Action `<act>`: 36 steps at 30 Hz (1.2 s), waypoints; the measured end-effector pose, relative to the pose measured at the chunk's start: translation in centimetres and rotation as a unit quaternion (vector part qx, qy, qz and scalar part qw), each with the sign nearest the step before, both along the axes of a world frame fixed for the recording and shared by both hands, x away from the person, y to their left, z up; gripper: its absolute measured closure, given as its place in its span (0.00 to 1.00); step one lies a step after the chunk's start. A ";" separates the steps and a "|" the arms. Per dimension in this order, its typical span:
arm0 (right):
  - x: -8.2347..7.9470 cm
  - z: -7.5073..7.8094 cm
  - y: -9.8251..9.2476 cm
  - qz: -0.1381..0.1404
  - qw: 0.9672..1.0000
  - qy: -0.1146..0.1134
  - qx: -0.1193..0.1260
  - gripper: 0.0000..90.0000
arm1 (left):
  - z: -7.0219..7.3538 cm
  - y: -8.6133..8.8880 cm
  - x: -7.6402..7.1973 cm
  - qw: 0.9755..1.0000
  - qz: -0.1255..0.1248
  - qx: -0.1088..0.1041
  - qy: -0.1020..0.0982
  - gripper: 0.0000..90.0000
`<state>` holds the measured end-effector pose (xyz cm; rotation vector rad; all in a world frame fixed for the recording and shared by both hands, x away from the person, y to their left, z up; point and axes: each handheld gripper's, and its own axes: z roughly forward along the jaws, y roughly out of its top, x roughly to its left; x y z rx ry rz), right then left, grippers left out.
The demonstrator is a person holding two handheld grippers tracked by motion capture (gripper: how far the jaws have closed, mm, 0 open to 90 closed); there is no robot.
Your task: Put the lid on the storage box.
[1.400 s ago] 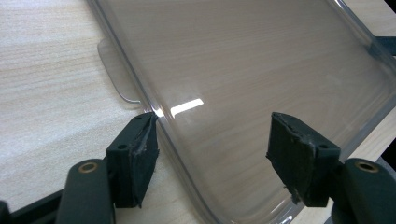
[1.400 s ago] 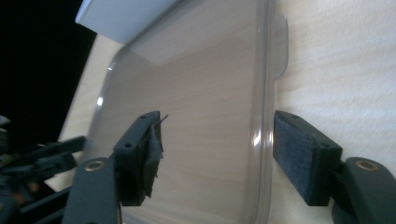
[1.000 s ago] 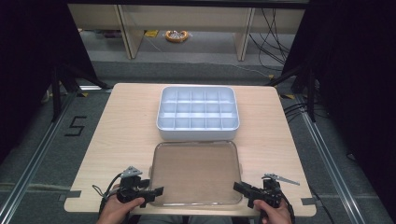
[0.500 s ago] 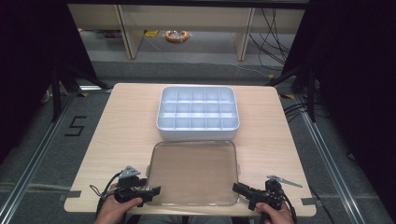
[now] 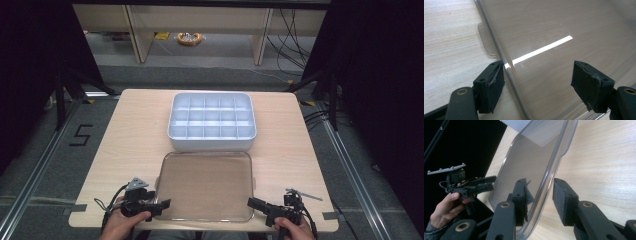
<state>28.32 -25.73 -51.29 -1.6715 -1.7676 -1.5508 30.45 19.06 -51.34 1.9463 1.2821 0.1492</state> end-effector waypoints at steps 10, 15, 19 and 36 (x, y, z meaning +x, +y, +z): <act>-0.2 0.9 0.9 0.014 0.991 -0.090 -0.101 0.74 | 0.1 0.0 -0.1 1.000 -0.008 0.003 -0.001 0.29; -0.7 2.0 1.3 0.033 0.983 -0.131 -0.122 0.72 | 0.0 0.2 0.1 1.000 -0.005 -0.011 0.006 0.27; -0.8 2.3 1.4 0.038 0.981 -0.147 -0.124 0.72 | 0.0 0.3 0.3 1.000 0.013 -0.026 0.010 0.25; -0.6 2.3 1.2 0.036 0.978 -0.159 -0.132 0.77 | -0.2 2.1 0.8 0.993 0.036 -0.104 0.028 0.57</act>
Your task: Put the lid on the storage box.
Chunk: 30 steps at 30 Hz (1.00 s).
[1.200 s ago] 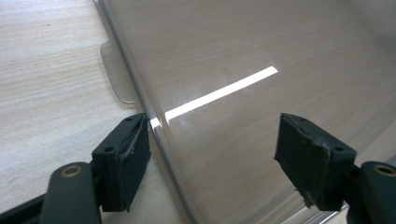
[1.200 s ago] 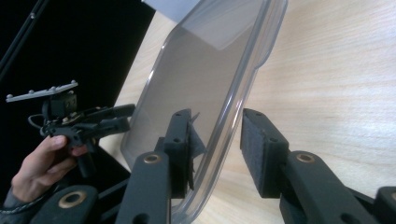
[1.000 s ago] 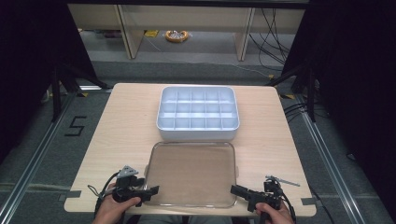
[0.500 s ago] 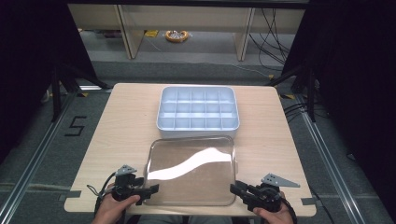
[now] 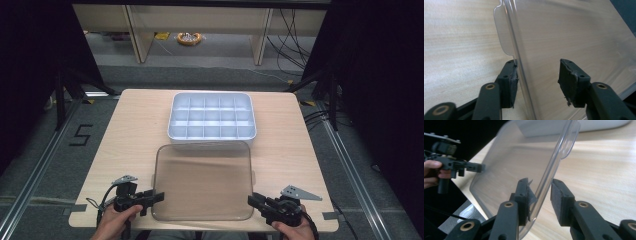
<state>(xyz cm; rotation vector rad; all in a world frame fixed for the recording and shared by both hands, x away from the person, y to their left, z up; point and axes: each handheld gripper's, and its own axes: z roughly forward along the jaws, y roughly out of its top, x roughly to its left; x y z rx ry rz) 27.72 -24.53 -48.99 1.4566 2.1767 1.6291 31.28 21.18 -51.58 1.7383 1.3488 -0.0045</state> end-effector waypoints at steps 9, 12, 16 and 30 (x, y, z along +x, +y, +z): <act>0.1 -0.3 -0.2 -0.018 0.999 0.016 -0.032 0.78 | 1.0 -0.4 -0.7 0.999 -0.002 0.013 -0.041 0.63; 0.1 -0.4 -0.1 -0.032 0.999 0.028 -0.024 0.78 | 1.5 -0.6 -0.9 0.998 -0.002 0.014 -0.056 0.64; 0.3 -0.6 -0.3 -0.036 0.999 0.019 -0.035 0.77 | 2.1 -0.8 -1.1 0.997 -0.010 0.027 -0.078 0.65; 1.9 0.8 -0.7 -0.058 0.998 -0.004 -0.028 0.75 | 3.9 -1.6 -0.3 0.994 -0.015 0.031 -0.106 0.65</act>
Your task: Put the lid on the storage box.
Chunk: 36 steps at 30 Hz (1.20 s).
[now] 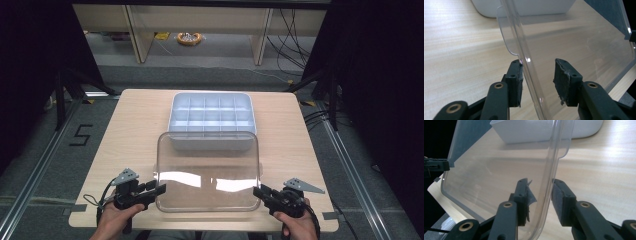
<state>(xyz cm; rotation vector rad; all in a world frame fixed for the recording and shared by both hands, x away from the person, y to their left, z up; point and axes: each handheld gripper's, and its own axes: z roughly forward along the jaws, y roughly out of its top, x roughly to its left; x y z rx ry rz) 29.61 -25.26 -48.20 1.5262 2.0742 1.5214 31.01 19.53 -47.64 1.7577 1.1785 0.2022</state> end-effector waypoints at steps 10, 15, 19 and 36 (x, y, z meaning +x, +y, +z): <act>2.5 1.0 -0.7 -0.013 1.000 -0.006 0.004 0.74 | 0.9 -0.7 2.7 1.000 -0.002 -0.003 0.006 0.64; 3.6 1.9 -0.6 -0.018 1.000 -0.010 0.007 0.74 | 2.3 -0.9 4.2 1.000 0.005 0.004 -0.003 0.64; 5.5 3.1 -0.3 -0.023 0.999 -0.029 0.006 0.74 | 3.4 -0.7 5.6 1.000 0.001 0.017 -0.012 0.64; 12.0 6.5 0.4 -0.061 0.997 -0.030 0.022 0.73 | 6.5 -1.7 12.0 0.999 0.040 0.012 -0.024 0.64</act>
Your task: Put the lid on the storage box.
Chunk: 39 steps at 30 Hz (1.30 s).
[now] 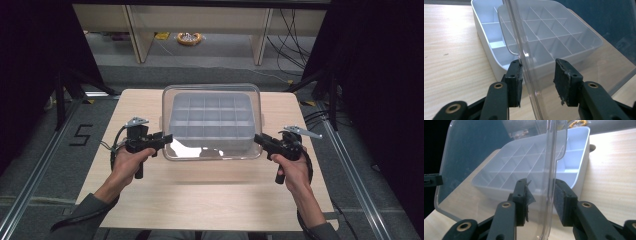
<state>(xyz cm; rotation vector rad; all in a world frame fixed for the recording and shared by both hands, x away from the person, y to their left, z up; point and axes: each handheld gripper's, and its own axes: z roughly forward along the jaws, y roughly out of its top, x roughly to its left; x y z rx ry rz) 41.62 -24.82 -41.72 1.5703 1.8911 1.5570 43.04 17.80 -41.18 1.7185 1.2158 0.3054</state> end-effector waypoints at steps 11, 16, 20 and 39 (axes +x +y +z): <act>2.3 0.5 -0.2 -0.015 1.000 -0.007 -0.008 0.73 | 0.4 -0.4 2.6 1.000 0.005 0.001 0.006 0.64; 4.1 0.2 -0.1 -0.019 1.000 -0.013 -0.012 0.73 | 0.6 -0.6 4.4 1.000 0.024 -0.016 0.003 0.64; 5.3 0.3 0.1 -0.026 0.999 -0.014 -0.018 0.73 | 0.5 -0.7 5.9 0.999 0.036 -0.022 0.008 0.64; 8.3 -0.8 1.2 -0.061 0.997 0.036 0.000 0.70 | -0.9 -1.3 9.6 0.997 0.065 -0.022 0.034 0.63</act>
